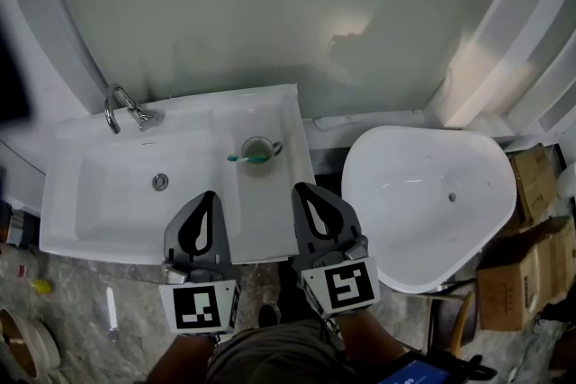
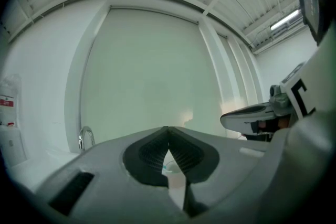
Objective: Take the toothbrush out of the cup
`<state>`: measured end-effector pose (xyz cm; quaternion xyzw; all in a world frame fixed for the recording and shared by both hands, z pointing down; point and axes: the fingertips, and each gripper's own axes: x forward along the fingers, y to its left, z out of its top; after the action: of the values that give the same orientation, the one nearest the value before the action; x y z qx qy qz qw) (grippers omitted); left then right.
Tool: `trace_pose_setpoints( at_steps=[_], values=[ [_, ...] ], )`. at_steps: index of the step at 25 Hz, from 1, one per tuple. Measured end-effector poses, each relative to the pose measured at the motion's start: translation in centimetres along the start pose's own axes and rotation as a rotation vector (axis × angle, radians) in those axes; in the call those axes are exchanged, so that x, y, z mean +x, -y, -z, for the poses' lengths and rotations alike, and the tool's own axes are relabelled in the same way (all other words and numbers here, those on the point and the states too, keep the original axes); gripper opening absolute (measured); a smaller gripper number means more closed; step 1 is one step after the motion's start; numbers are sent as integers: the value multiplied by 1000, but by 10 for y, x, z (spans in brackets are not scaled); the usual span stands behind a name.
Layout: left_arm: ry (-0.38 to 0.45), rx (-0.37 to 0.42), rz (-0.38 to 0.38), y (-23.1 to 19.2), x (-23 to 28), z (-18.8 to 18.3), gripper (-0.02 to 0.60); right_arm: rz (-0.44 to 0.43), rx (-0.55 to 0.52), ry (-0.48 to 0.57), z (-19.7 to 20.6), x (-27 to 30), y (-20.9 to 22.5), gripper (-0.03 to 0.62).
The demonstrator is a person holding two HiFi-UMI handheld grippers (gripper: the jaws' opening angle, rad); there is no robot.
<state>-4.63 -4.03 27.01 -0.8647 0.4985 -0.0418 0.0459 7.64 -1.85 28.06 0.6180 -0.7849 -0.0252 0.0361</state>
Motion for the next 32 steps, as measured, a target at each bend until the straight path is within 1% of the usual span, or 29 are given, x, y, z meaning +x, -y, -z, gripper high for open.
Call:
trace_pose_setpoints(
  at_steps=[4, 9, 12, 17, 20, 24, 32],
  values=[
    [-19, 10, -36, -4, 29, 1, 14, -39, 5, -2, 1, 27, 18, 15],
    [-18, 40, -98, -13, 57, -15, 14, -96, 11, 28, -11, 59, 36, 15],
    [-1, 45, -123, -16, 68, -23, 14, -134, 7, 39, -17, 76, 42, 15],
    [-9, 52, -194, -30, 77, -24, 14, -191, -10, 67, -23, 100, 43, 15],
    [-1, 41, -199, -32, 81, -25, 14, -211, -13, 70, -24, 108, 42, 15],
    [-23, 23, -215, -44, 83, -17, 14, -232, -23, 47, -19, 119, 38, 15],
    [-61, -25, -218, -73, 101, 14, 14, -262, -24, -38, 18, 147, 20, 15]
  ],
)
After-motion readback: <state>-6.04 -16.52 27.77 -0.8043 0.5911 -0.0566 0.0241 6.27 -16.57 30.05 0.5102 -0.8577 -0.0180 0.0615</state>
